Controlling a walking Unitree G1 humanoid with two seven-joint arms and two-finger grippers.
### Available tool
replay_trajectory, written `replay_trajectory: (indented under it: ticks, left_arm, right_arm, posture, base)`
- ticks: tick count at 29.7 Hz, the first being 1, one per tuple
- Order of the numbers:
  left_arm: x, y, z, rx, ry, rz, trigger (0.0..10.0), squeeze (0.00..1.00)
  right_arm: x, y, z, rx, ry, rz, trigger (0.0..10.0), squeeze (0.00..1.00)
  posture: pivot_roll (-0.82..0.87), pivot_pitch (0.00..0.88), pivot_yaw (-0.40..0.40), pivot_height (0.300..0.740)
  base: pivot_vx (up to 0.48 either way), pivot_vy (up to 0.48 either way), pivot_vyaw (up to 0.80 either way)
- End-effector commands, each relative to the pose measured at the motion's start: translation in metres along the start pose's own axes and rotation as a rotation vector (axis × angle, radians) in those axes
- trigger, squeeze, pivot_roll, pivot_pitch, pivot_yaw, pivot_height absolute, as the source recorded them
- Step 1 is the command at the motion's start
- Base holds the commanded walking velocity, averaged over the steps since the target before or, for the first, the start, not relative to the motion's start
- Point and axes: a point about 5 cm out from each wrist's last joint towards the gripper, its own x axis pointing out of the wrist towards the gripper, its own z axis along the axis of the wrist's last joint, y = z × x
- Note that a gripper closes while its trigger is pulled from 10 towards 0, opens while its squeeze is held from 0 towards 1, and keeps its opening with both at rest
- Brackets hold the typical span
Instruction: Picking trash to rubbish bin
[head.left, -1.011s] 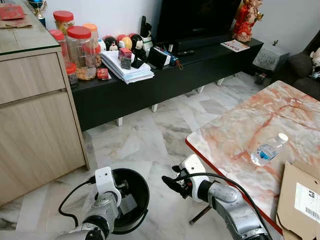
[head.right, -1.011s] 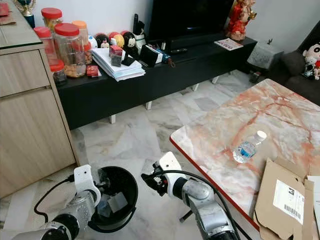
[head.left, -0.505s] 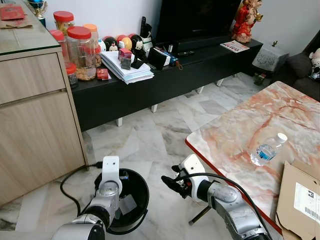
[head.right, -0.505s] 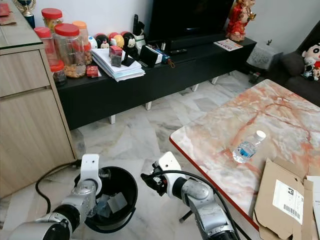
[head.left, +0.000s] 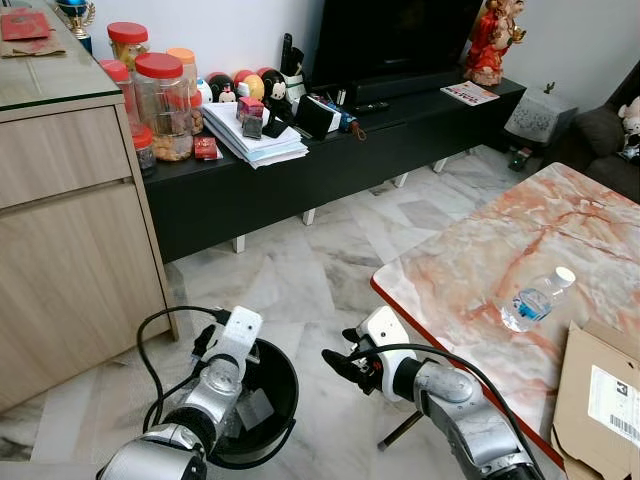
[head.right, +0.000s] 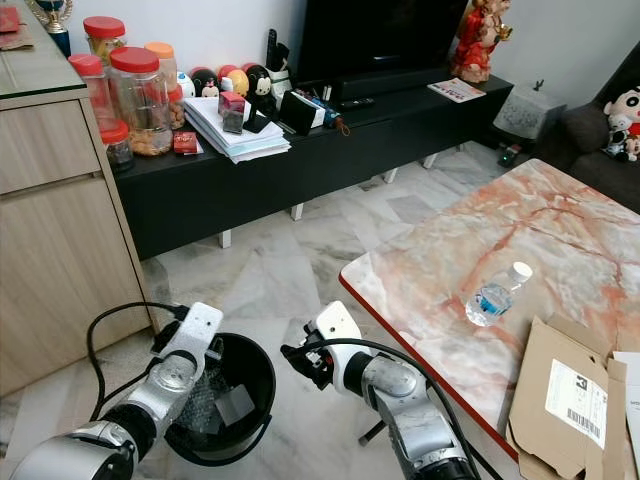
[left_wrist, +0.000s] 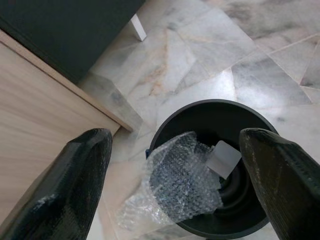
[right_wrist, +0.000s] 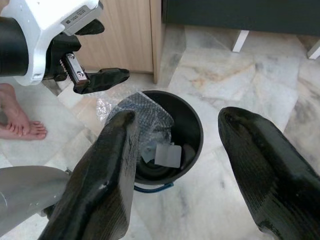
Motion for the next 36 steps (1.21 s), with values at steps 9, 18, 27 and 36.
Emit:
replay_trajectory:
  ticks: [9,18,27,36]
  left_arm:
    - [-0.004,-0.008,-0.005,-0.029,-0.022,0.005,10.0,0.00]
    - [-0.017,-0.012,-0.048,-0.221,0.097,0.025,10.0,0.00]
    - [-0.031,-0.007,-0.079,-0.362,0.160,0.125,10.0,0.00]
    - [-0.036,-0.004,-0.091,-0.365,0.184,0.165,10.0,0.00]
  right_arm:
    - [-0.003,-0.012,-0.005,0.012,-0.006,-0.090,10.0,0.00]
    - [-0.021,-0.048,-0.040,0.100,0.074,-0.298,10.0,0.00]
    - [-0.058,-0.068,-0.100,0.253,0.198,-0.543,10.0,0.00]
    - [-0.077,-0.054,-0.143,0.411,0.293,-0.650,10.0,0.00]
  posture:
    - [0.02,0.034,-0.192,0.740]
    - [0.04,0.026,-0.181,0.740]
    - [0.05,0.007,-0.176,0.740]
    - [0.05,0.000,-0.159,0.740]
  base:
    - [0.000,0.000,0.00]
    - [0.000,0.000,0.00]
    - [0.000,0.000,0.00]
    - [0.000,0.000,0.00]
